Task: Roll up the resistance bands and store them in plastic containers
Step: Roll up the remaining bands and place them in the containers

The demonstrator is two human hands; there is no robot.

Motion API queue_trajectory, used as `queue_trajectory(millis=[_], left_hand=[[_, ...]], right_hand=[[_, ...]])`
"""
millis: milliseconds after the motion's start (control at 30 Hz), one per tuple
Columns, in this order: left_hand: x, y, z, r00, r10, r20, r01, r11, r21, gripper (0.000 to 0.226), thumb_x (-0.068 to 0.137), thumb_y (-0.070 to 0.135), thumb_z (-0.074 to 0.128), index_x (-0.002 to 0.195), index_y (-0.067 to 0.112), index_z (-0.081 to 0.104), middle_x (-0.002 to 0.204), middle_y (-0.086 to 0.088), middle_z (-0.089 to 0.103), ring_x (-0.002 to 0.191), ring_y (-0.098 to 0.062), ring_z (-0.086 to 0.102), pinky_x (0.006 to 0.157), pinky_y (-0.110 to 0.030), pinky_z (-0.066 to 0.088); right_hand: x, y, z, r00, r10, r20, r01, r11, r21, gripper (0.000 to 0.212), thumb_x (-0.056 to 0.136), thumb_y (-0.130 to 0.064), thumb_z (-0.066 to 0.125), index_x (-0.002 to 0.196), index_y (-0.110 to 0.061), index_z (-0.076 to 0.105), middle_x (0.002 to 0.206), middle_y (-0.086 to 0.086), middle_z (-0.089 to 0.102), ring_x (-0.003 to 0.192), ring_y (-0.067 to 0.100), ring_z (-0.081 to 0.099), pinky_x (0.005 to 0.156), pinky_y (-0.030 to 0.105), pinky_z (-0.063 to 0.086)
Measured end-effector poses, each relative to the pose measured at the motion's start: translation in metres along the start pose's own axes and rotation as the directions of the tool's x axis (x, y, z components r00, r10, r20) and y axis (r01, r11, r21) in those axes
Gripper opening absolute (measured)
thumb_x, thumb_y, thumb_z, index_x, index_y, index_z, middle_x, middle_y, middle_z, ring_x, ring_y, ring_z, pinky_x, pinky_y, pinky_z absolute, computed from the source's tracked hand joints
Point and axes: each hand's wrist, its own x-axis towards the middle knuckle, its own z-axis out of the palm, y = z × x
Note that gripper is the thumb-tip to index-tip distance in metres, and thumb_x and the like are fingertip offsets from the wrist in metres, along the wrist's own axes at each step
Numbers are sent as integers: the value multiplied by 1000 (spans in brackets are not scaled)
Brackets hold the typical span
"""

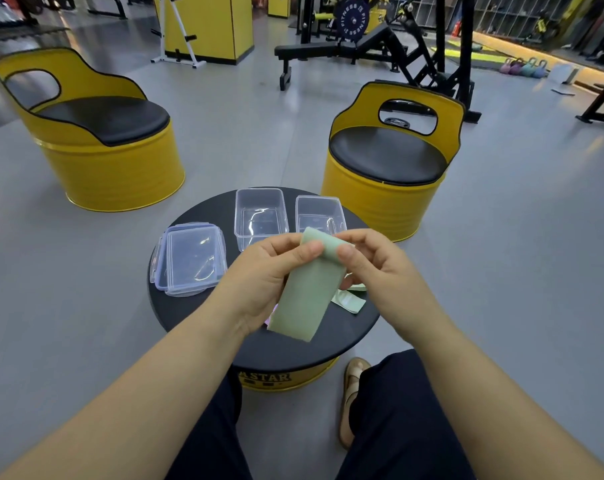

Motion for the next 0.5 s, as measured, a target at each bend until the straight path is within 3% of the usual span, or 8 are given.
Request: queue_trajectory(millis=[100,267,400,500], left_hand=[[1,-1,3,998,52,-36,-53,999,-12,30,72,23,74,97,8,68,93,-12,71,86,-25,67,83,-42,52],[2,-2,4,994,95,-48,-97,994,-49,39,69,16,69,106,5,63,96,-11,72,90,-24,68,80,-34,56],[0,-1,2,996,93,-4,-92,995,29,35,69,13,75,103,14,66,96,-11,72,89,-25,70,76,-32,57],[-1,2,3,996,84,-14,-82,990,115,34,72,23,76,104,16,67,95,-13,71,88,-27,70,77,-35,58]], right_hand=[[0,0,7,995,-32,-99,38,998,57,30,72,-39,59,93,-17,63,69,-3,68,60,9,62,59,21,51],[2,3,4,990,-72,-121,73,997,-2,12,87,-21,61,98,-20,65,66,-7,65,66,8,63,63,25,52],[0,1,-3,990,-109,-91,104,993,-56,19,86,-11,64,97,-26,66,78,9,64,74,9,61,71,27,54],[-2,-1,-7,991,-127,-50,123,990,-65,26,84,-3,64,95,-27,65,74,-12,64,74,5,59,71,18,51]])
